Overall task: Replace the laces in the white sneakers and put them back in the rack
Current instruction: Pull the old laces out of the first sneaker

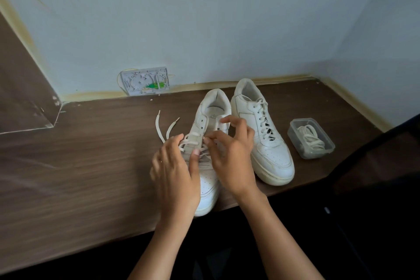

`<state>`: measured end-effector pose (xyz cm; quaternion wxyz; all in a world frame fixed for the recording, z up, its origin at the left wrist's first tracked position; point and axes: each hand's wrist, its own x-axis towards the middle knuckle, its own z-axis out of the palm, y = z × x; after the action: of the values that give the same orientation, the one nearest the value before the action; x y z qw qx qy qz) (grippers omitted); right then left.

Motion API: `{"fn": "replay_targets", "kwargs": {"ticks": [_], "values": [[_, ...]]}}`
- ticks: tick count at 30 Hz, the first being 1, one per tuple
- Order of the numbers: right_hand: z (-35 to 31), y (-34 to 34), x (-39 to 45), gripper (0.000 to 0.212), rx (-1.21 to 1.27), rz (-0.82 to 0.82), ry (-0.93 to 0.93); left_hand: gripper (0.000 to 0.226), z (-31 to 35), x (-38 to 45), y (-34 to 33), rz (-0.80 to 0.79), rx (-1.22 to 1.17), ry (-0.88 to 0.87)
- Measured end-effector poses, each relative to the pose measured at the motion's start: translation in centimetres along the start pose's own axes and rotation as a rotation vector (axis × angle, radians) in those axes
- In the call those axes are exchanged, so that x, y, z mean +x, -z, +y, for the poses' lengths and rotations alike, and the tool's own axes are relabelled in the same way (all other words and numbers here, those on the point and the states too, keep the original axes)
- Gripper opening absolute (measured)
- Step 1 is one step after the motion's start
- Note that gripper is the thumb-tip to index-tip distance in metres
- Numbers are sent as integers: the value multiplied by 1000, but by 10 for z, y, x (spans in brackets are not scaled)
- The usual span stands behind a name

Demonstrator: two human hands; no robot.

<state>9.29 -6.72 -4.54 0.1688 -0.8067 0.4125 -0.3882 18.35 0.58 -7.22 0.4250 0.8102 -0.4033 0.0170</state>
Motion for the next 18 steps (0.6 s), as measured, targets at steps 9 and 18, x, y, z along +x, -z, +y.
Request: {"fn": "replay_targets", "kwargs": {"ticks": [9, 18], "values": [[3, 50, 14, 6, 672, 231, -486, 39, -1, 2, -4, -9, -16, -2], [-3, 18, 1, 20, -106, 57, 64, 37, 4, 1, -4, 5, -36, -69]]}}
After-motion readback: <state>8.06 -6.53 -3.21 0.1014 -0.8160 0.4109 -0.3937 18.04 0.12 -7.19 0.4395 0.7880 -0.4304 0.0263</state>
